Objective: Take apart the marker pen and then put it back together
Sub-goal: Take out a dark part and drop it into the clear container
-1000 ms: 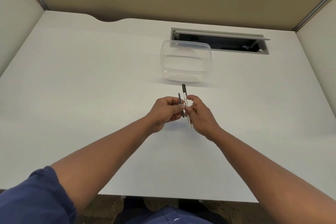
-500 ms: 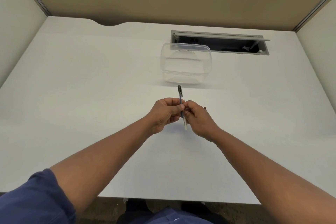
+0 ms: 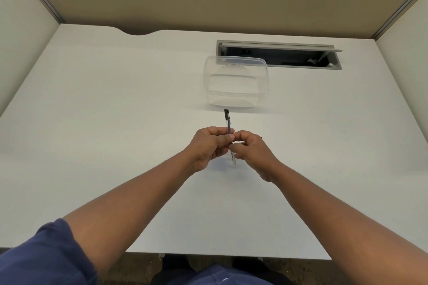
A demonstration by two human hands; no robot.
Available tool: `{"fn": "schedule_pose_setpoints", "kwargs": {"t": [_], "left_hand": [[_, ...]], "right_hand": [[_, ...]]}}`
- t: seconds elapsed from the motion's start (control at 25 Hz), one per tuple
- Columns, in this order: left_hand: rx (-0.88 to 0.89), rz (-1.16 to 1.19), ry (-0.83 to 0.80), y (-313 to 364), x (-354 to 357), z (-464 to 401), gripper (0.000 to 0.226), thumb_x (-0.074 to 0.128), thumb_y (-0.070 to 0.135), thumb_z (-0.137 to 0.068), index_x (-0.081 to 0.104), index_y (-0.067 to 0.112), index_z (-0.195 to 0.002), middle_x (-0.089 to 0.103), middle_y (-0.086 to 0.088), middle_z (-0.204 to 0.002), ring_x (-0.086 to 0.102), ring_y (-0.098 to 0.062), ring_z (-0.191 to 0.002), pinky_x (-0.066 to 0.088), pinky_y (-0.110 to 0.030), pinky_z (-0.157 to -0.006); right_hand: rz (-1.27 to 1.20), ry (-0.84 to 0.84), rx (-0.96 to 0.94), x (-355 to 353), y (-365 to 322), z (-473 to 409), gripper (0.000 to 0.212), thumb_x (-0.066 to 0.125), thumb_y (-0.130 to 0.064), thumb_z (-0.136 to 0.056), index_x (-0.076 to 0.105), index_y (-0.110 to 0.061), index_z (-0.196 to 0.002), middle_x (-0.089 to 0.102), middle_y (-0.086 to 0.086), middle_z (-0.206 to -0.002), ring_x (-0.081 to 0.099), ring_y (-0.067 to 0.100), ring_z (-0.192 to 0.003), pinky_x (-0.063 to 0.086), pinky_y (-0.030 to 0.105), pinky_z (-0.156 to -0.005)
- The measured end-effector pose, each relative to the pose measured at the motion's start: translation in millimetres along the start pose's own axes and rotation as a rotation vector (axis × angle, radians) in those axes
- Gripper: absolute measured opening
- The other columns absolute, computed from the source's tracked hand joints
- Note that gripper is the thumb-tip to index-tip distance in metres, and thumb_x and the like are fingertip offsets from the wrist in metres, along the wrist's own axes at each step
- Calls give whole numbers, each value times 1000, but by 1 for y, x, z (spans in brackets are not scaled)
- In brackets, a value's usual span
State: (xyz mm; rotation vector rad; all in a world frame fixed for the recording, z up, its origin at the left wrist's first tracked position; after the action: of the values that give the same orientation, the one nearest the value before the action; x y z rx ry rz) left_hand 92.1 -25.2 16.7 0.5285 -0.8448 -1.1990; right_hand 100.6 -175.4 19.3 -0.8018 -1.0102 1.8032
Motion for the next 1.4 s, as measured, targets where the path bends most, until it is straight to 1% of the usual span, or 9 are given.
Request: {"fn": "schedule_pose_setpoints", "kwargs": {"t": [0.16, 0.32, 0.56, 0.64, 0.76, 0.88, 1.12, 1.28, 1.4], "left_hand": [[10, -63, 5, 2, -1, 1, 20, 83, 18, -82, 79, 16, -101, 78, -2, -94, 72, -15, -83, 56, -25, -72], [67, -177, 124, 5, -10, -1, 9, 82, 34, -82, 81, 28, -87, 77, 11, -91, 65, -14, -94, 48, -28, -75], [302, -294, 253, 20, -25, -1, 13, 79, 9, -81, 72, 20, -81, 75, 7, -91, 66, -8, -76, 56, -29, -74], [344, -261, 280, 25, -29, -3, 23, 77, 2, -81, 60, 18, -80, 75, -1, -91, 68, -12, -76, 58, -33, -74], [350, -176, 293, 31, -36, -9, 37, 76, -3, -80, 49, 18, -93, 72, -6, -89, 73, -12, -80, 61, -36, -77], [342, -91, 275, 36, -42, -18, 37, 77, -1, -83, 55, 18, -106, 71, -10, -92, 73, -11, -79, 61, -29, -74], [317, 86, 294, 51, -52, -38, 23, 71, 0, -89, 61, 14, -105, 68, -7, -91, 70, -19, -84, 59, -31, -79], [270, 161, 293, 55, -55, -52, 23, 70, -2, -89, 61, 13, -105, 67, -7, -91, 69, -21, -84, 59, -33, -81], [234, 209, 298, 51, -59, -61, 24, 69, -3, -90, 61, 13, -105, 69, -6, -87, 69, -21, -84, 59, -33, -81]], "right_hand": [[44, 57, -27, -2, 2, -2, 5, 73, -29, -89, 73, -26, -93, 77, -8, -85, 65, 4, -74, 53, 32, -79], [93, 177, -7, -14, 1, -8, 9, 74, -26, -89, 71, -23, -81, 67, -10, -79, 55, 11, -66, 48, 32, -67], [191, 225, -45, -29, -9, -16, 2, 74, -22, -89, 74, -24, -88, 66, -6, -77, 54, 4, -60, 44, 15, -51], [292, 245, -94, -32, -17, -22, 12, 70, -19, -91, 72, -30, -96, 61, -8, -72, 51, 0, -56, 42, 14, -55], [441, 284, -131, -34, -30, -34, 21, 62, -16, -90, 71, -31, -101, 62, -10, -71, 54, 6, -60, 45, 23, -61], [552, 333, -180, -37, -50, -48, 19, 56, -18, -90, 72, -25, -98, 69, -9, -78, 62, 13, -70, 51, 31, -67], [883, 344, -361, -45, -97, -89, 25, 52, -14, -96, 77, -11, -101, 67, 11, -95, 62, 31, -87, 56, 44, -75], [1066, 296, -365, -50, -118, -130, 26, 51, -11, -97, 76, -15, -101, 64, 10, -94, 59, 35, -93, 51, 39, -71], [1129, 242, -299, -54, -123, -162, 32, 52, -6, -93, 76, -20, -110, 69, 7, -104, 61, 33, -99, 52, 38, -75]]}}
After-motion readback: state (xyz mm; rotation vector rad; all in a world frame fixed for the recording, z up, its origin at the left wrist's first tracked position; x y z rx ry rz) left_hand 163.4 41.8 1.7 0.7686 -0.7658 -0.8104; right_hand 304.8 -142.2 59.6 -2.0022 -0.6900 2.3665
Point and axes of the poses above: each hand's wrist, its own z-axis away from the middle knuckle, its own x-axis out of the palm, y = z × x, the point moved 4 cm from there along -z, towards the middle knuckle
